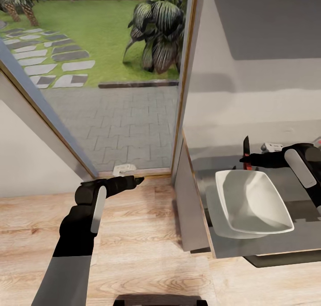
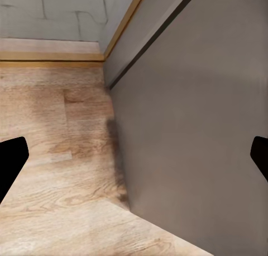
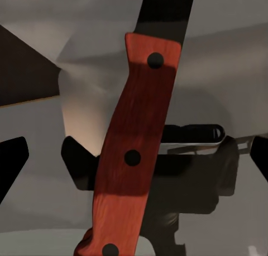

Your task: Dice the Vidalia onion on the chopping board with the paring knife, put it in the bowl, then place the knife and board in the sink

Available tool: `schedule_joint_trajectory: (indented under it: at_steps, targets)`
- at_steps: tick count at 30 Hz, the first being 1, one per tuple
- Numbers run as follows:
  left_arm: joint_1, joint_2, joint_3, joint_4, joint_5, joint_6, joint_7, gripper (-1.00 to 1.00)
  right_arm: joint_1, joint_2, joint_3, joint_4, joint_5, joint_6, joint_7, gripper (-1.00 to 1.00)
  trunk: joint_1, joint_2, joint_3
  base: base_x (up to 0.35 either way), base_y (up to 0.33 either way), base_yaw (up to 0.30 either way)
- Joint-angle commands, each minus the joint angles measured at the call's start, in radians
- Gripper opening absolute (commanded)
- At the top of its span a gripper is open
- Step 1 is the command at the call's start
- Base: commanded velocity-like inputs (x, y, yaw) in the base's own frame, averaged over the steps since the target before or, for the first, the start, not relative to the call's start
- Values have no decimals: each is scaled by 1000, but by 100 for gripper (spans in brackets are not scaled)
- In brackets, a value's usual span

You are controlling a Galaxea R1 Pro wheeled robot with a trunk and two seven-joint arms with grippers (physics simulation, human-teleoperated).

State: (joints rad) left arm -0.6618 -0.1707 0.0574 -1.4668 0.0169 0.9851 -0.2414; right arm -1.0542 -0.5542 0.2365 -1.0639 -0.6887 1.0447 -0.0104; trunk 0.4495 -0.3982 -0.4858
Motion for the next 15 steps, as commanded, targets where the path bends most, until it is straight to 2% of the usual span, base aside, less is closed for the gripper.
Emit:
schedule_joint_trajectory:
  at_steps: [1,15]
  targets:
    - [-1,-1,2,-1,1,6,-2,100,-1,-1,3,-1,-1,3,-1,100,1,-2,-2,0,0,0]
    - [-1,-1,2,0,1,6,-2,100,-1,-1,3,-1,-2,3,0,100,1,-2,-13,0,0,0]
